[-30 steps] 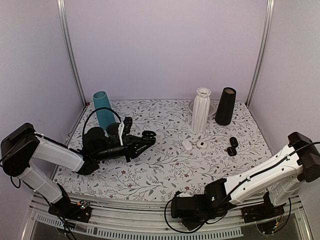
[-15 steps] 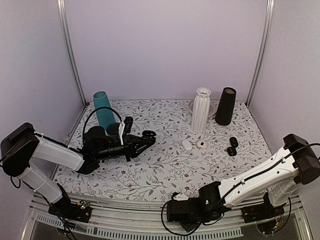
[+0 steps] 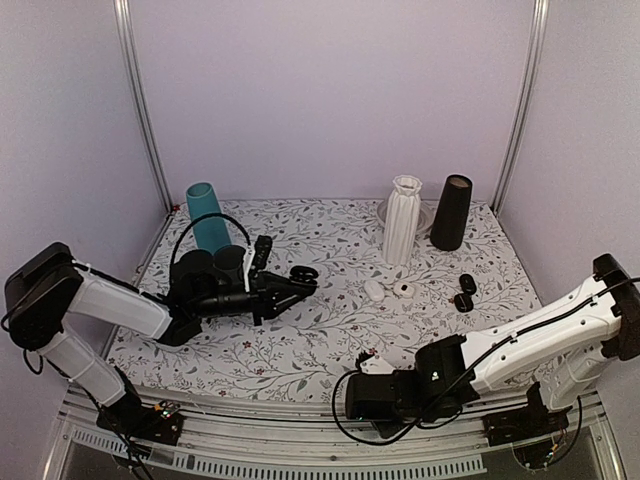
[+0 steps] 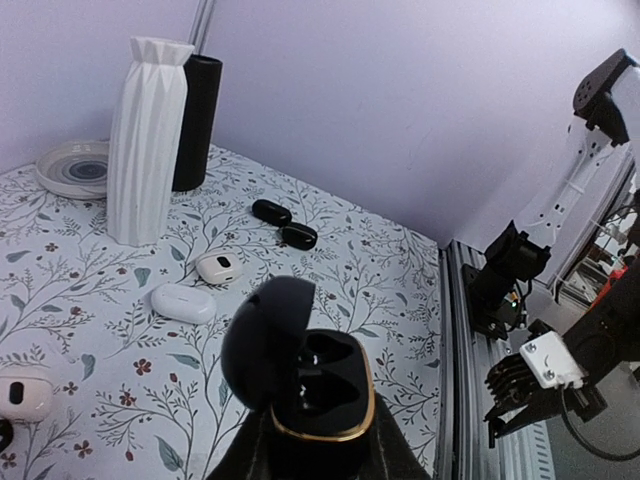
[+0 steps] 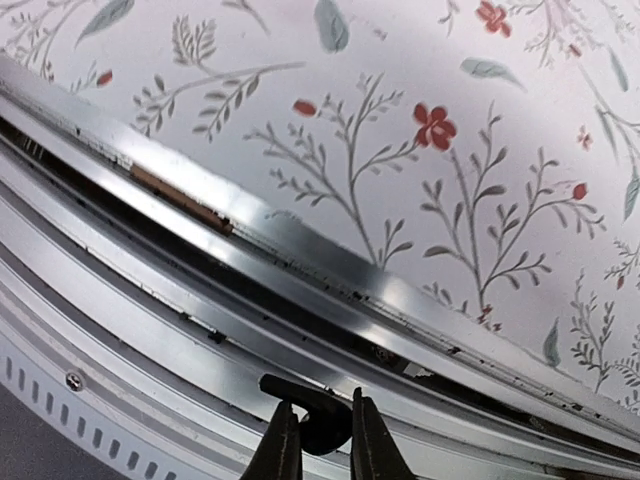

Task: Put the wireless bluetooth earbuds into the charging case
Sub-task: Pick up the right earbud from the corner of the board, then insert the right earbud into the right side groove of the charging case.

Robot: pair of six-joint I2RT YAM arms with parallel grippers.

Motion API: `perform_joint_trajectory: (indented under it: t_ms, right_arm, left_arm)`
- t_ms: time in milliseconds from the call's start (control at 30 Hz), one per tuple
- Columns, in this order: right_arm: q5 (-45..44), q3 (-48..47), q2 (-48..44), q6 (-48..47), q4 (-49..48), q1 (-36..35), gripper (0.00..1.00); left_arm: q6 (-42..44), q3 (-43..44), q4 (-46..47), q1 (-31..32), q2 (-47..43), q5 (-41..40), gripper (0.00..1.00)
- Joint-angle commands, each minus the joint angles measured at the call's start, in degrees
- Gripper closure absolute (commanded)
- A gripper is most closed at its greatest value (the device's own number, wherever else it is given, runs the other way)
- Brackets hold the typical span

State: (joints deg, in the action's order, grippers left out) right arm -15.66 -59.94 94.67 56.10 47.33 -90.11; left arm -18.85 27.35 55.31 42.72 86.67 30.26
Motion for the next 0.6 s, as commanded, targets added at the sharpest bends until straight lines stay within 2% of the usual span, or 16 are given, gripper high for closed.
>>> perform_joint_trajectory:
  t_ms: [0, 233, 367, 567]
  right_arm:
    - [-6.62, -2.72, -4.83, -3.67, 2.42, 3.31, 0.93]
    - [-15.79, -8.77, -6.74, -10.87, 7.69, 7.87, 0.93]
    - [-19.83, -14.76, -6.35, -15.09, 9.64, 9.78, 0.93]
    - [-22.45, -20.38, -4.83, -20.60, 9.57, 12.16, 0.92]
  left_arm:
    - [1.77, 3.58, -1.95, -0.13, 2.91, 4.98, 1.00]
    - [4.98, 8.33, -11.02, 3.11, 5.33, 8.45, 1.00]
    - [8.98, 10.44, -16.89, 6.20, 4.83, 6.81, 1.00]
    - [12.04, 10.77, -17.32, 9.61, 4.07, 5.55, 1.00]
